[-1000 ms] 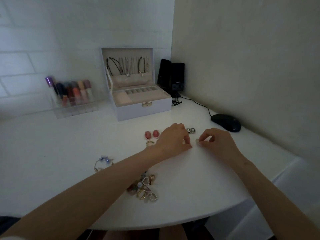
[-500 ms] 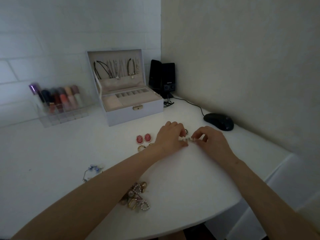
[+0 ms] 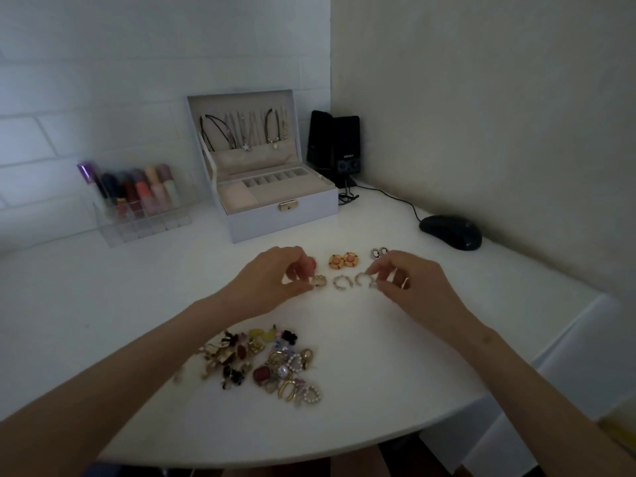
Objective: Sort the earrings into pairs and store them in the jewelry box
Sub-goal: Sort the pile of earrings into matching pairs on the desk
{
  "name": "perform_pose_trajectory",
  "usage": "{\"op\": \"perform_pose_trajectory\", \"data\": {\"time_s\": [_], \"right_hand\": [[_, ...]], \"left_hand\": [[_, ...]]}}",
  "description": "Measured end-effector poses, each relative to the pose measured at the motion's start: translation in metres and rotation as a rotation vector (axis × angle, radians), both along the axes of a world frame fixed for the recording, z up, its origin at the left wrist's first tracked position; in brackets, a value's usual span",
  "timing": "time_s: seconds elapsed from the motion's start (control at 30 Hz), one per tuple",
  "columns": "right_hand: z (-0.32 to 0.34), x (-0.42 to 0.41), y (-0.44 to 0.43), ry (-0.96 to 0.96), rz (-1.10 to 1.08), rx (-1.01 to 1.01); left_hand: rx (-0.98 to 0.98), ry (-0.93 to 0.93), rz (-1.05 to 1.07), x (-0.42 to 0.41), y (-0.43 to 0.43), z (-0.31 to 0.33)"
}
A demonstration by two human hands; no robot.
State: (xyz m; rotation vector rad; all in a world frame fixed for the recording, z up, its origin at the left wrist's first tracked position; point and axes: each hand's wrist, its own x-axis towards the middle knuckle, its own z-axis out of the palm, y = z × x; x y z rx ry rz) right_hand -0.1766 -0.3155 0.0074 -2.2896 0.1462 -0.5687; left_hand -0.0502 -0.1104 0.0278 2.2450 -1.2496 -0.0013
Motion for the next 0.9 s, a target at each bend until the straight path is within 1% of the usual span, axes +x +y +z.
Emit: {"op": "perform_pose_trajectory", "data": {"time_s": [0.13,0.3,0.47,0.57,0.7,0.83,0.9], "right_hand": [[0.004,-0.007,0.033,0.086,0.141,0.044],[0.002,-0.002,0.064,0.176,0.286,0.023],[0.005,0.017,0.084,0.169,0.3,-0.104],[0.008,0.029,0.096,0.171,0.329,-0.124],[0.008,0.039,0.106,0.249,0.346,-0.162],[0.008,0.039,0.106,0.285,0.379,-0.162],[0.01,0.038,0.105,0.302,0.424,-0.138]], "left_hand": [[0.046,0.025,0.029,0.007,0.037,0.006],[0.249,0.075,0.063,0.018,0.072,0.013],[0.395,0.111,0.143,0.022,0.095,0.008],[0.401,0.17,0.131,0.017,0.101,0.008],[0.386,0.273,0.113,0.009,0.106,0.012],[0.277,0.527,0.099,0.002,0.108,0.016],[0.276,0.576,0.064,-0.001,0.11,0.018]]}}
